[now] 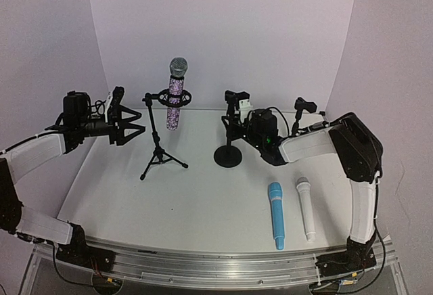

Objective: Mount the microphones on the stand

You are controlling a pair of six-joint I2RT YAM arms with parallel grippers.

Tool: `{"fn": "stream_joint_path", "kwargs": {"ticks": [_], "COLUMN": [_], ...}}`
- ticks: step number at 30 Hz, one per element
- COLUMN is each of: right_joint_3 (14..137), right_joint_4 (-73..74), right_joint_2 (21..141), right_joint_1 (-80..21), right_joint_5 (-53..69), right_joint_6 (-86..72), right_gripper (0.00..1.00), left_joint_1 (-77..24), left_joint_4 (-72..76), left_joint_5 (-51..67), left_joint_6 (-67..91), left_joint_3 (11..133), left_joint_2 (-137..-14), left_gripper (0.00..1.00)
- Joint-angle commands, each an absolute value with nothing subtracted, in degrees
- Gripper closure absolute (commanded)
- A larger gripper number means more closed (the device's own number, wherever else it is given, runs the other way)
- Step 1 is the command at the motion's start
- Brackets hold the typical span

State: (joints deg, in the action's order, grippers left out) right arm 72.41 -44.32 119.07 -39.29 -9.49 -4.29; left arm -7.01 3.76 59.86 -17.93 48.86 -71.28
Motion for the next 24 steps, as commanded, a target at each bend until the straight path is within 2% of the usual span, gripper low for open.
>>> {"fn": "stream_joint_path", "kwargs": {"ticks": [1, 4, 6, 14, 20, 24], "right_joint_3": [71.3, 69.1, 67.1, 63.1, 63.9, 64.7], "right_joint_4": [-48.3, -48.3, -48.3, -47.7, -48.2, -51.5], "right_joint_2": [118.1, 115.5, 113.5, 107.1, 108.5, 110.7], "right_joint_1": [-39.3, -40.4, -41.8, -57.0, -68.8, -72.2], "right_joint_5": [-10.8, -12.5, -15.0, -32.2, -45.9, -51.1], "right_joint_6": [-4.8, -3.2, -2.3, -0.4, 1.7, 4.6], "right_gripper": [0.81, 0.95, 1.00, 1.00, 1.00, 1.00], "left_joint_1": [-6.7, -6.7, -6.8, -7.9, -9.3, -10.3], "left_joint_4": [6.8, 8.5, 9.9, 12.4, 12.7, 12.7], "left_joint_5": [60.7, 60.9, 60.8, 59.9, 59.6, 59.7], "left_joint_6": [-16.2, -15.1, -14.1, -11.1, -10.9, -10.8], "left_joint_3": [48.9, 48.7, 48.4, 46.3, 44.5, 43.6], "left_joint_2": [-69.8, -69.3, -68.7, -64.2, -61.4, -60.5], "left_gripper": [0.28, 0.28, 0.29, 0.32, 0.32, 0.32]}}
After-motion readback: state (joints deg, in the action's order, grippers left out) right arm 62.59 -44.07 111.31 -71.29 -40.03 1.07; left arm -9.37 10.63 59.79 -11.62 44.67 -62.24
